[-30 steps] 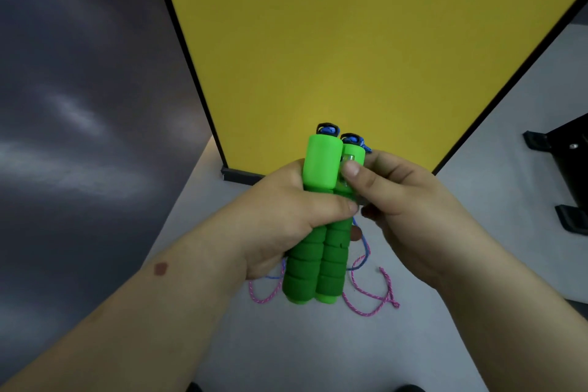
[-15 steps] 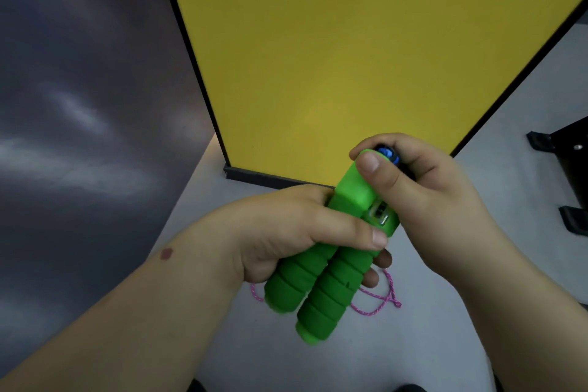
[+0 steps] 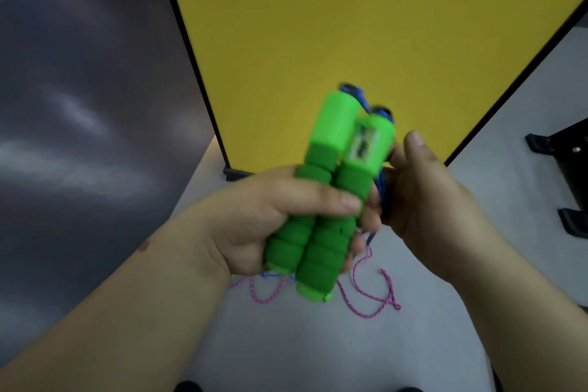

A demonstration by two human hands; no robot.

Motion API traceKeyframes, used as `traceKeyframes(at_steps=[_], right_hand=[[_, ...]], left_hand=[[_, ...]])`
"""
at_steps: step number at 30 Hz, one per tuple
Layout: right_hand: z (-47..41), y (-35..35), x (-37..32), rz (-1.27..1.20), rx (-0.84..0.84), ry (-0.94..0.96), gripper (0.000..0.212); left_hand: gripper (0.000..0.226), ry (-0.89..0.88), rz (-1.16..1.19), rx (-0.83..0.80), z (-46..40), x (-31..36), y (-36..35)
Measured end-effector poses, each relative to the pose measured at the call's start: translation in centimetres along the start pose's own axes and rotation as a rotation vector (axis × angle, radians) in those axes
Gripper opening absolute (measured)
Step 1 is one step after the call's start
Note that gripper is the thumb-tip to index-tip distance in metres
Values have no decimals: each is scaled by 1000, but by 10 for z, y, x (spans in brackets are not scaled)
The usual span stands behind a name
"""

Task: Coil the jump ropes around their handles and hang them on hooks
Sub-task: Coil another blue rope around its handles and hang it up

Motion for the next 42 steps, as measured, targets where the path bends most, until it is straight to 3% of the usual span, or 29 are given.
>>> traceKeyframes(at_steps=[2, 4, 6, 7, 9, 13, 17, 24, 27, 30, 33, 36, 39, 42], right_hand=[[1, 5, 1, 296, 62, 49, 47], [6, -6, -2, 636, 33, 121, 30], [10, -23, -3, 864, -45, 158, 24], [12, -30, -3, 936, -81, 159, 25], [11, -33, -4, 1038, -129, 143, 27], [12, -24, -13, 965, -84, 137, 13], [10, -16, -17, 629, -4, 86, 19], [2, 9, 0, 32, 82, -125, 20], [-1, 13, 12, 32, 62, -144, 22], [-2, 9, 13, 325, 45, -80, 35], [1, -4, 4, 553, 3, -21, 30], [7, -13, -6, 531, -66, -37, 25], [10, -21, -16, 560, -122, 12, 21], [12, -20, -29, 766, -83, 139, 19]], left_hand=[[15, -78, 167, 173, 2, 16, 18], [11, -98, 89, 458, 5, 17, 51], [4, -23, -433, 749, 12, 14, 82], [4, 46, -777, 794, 10, 13, 84], [6, 194, -1256, 700, 0, -5, 79], [7, 302, -1543, 445, -5, -26, 69], [21, 339, -1489, 164, -1, -31, 48], [31, 144, -845, -16, 3, -27, 32], [20, 8, -541, 26, 3, -8, 26], [23, -84, -326, 236, 1, 11, 39], [23, -55, -423, 581, 6, 16, 73], [38, 67, -890, 845, 19, 18, 95], [38, 135, -1266, 787, 16, 17, 83], [40, 223, -1418, 480, 5, -3, 58]])
Point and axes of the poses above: each hand's wrist, its own z-axis away from the middle knuckle, its own y-axis out of the back of the hand, x = y × z, the point moved 10 cm from there along -z, towards the middle knuckle, and after that the axes turned 11 degrees about -z, right-handed, at the moved point
